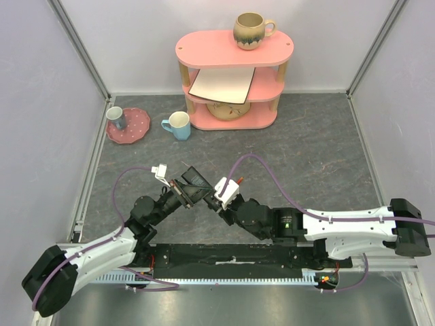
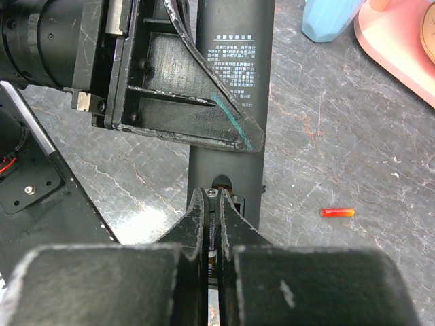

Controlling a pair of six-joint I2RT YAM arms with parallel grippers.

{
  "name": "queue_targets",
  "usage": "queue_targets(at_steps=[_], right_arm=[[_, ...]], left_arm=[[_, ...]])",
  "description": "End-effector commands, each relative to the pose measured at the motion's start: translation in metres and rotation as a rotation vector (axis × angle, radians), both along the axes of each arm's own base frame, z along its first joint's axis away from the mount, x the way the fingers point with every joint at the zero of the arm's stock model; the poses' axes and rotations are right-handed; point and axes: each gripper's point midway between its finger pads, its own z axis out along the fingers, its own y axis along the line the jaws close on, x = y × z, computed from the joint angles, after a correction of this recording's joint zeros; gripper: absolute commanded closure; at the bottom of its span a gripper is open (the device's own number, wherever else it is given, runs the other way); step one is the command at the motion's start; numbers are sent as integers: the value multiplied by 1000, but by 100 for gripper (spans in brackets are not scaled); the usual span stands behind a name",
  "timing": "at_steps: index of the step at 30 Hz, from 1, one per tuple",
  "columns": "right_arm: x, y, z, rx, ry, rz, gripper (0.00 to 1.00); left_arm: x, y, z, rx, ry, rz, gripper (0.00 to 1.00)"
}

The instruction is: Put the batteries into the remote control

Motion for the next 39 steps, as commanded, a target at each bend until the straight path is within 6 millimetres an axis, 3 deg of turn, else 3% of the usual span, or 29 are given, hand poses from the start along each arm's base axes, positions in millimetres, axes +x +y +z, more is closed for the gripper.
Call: queue_targets(at_steps=[1, 22, 39], right_arm=[[-1, 4, 5, 39, 2, -17, 100], [-9, -3, -25, -25, 64, -42, 100], [-1, -1, -7, -4, 61, -107, 81]], left_arm=[[1, 2, 30, -80, -38, 6, 98], [0, 7, 41, -98, -63, 24, 98], [-2, 8, 36, -74, -66, 25, 98]])
